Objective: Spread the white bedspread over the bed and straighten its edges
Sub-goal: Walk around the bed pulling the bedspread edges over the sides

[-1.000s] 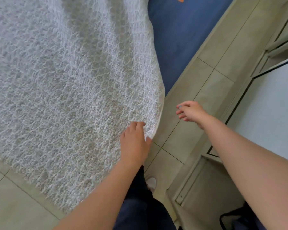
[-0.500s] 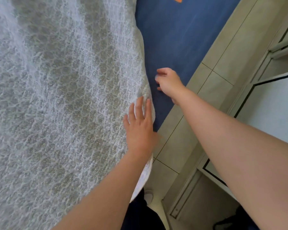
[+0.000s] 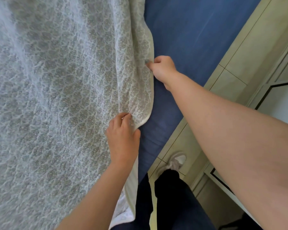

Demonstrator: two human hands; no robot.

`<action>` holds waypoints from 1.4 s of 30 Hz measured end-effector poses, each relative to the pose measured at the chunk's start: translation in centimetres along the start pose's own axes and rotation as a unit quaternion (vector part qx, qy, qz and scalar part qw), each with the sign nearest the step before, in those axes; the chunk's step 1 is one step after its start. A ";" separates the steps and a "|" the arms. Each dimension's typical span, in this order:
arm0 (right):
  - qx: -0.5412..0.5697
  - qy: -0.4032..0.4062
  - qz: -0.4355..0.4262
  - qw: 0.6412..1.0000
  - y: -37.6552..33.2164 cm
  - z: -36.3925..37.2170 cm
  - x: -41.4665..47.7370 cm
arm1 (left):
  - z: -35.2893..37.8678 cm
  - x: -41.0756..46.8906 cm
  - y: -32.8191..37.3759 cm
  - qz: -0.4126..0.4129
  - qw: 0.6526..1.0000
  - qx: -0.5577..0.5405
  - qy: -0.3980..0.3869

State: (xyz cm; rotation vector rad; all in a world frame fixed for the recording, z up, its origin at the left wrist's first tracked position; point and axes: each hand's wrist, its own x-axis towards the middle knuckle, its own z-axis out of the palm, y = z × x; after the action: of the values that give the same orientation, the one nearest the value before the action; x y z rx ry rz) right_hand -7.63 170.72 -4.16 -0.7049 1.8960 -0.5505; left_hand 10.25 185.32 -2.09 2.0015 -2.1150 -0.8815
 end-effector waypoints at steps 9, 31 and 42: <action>-0.102 0.127 -0.030 0.986 6.5 -9.4 -0.7 | 1.8 -1.1 7.2 0.036 0.991 -0.031 -0.128; -0.131 0.050 0.052 0.989 12.4 -19.9 -1.6 | 9.3 -2.2 15.9 0.085 0.865 0.350 -0.349; -0.071 0.080 0.010 0.994 6.6 -24.2 4.2 | 6.1 6.8 21.7 0.117 0.983 0.073 -0.121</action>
State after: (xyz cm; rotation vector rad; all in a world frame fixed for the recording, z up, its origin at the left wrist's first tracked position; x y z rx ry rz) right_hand -32.64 174.22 -1.52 -0.7525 2.1050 -0.4744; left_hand -12.57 180.31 0.93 1.7298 -2.5515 -0.9988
